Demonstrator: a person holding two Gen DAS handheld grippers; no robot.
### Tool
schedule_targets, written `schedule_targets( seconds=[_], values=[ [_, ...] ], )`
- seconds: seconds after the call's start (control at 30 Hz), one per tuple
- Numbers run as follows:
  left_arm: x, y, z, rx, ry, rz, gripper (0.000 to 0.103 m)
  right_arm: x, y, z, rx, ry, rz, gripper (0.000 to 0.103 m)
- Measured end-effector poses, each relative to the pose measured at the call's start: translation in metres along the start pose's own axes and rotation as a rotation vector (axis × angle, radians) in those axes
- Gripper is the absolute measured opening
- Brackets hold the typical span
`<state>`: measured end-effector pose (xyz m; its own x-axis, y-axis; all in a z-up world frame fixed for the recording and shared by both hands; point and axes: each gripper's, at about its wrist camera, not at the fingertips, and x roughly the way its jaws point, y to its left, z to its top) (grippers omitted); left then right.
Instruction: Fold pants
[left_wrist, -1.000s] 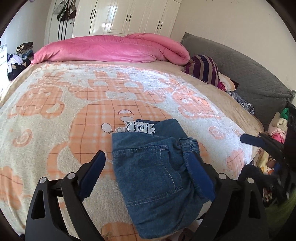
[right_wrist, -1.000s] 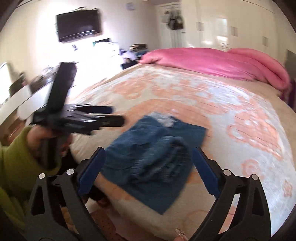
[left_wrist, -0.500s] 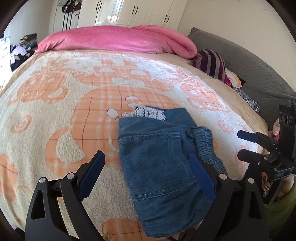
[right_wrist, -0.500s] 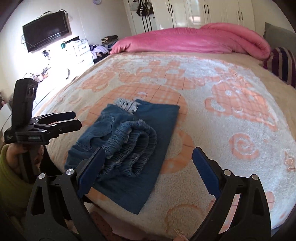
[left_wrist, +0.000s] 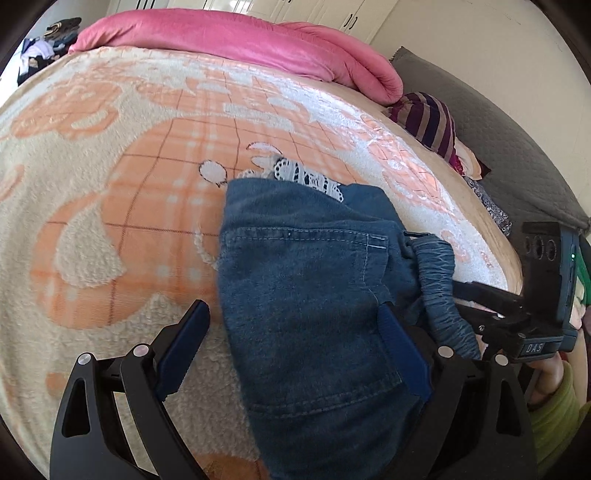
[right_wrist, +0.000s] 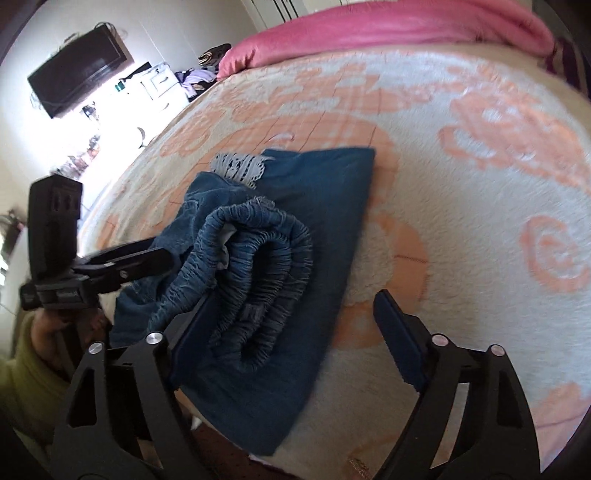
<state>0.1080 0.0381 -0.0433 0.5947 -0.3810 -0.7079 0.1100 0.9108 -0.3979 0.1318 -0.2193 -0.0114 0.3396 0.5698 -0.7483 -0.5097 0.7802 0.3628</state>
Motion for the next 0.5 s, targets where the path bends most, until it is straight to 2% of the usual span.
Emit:
schedule_targets(
  seconds=[0.2,0.23,0.27,0.3,0.33,0.37,0.4,0.5],
  values=[
    [0.012,-0.007,0.002,0.011,-0.01,-0.003,0.09,0.019,-0.004,0.01,0.014,0.014,0.07,0.077],
    [0.013,-0.007,0.002,0.01,-0.01,-0.005,0.085,0.021,-0.004,0.011,0.012,0.01,0.077,0.075],
    [0.014,-0.008,0.002,0.011,-0.008,-0.007,0.07,0.021,-0.003,0.012,0.004,0.004,0.083,0.063],
    [0.014,-0.009,0.003,0.012,-0.004,-0.009,0.066,0.022,-0.002,0.012,0.0,0.001,0.102,0.05],
    [0.015,-0.009,0.004,0.011,0.0,-0.013,0.063,0.02,-0.001,0.012,0.003,-0.006,0.122,0.045],
    [0.015,-0.01,0.005,0.011,-0.002,-0.013,0.059,0.019,0.0,0.011,0.002,-0.013,0.133,0.036],
    [0.014,-0.011,0.005,0.013,-0.005,-0.013,0.056,0.018,0.001,0.011,-0.006,-0.024,0.139,0.031],
    [0.007,-0.016,0.008,0.027,-0.023,-0.014,0.044,0.009,0.012,0.011,-0.048,-0.06,0.134,0.025]
  ],
)
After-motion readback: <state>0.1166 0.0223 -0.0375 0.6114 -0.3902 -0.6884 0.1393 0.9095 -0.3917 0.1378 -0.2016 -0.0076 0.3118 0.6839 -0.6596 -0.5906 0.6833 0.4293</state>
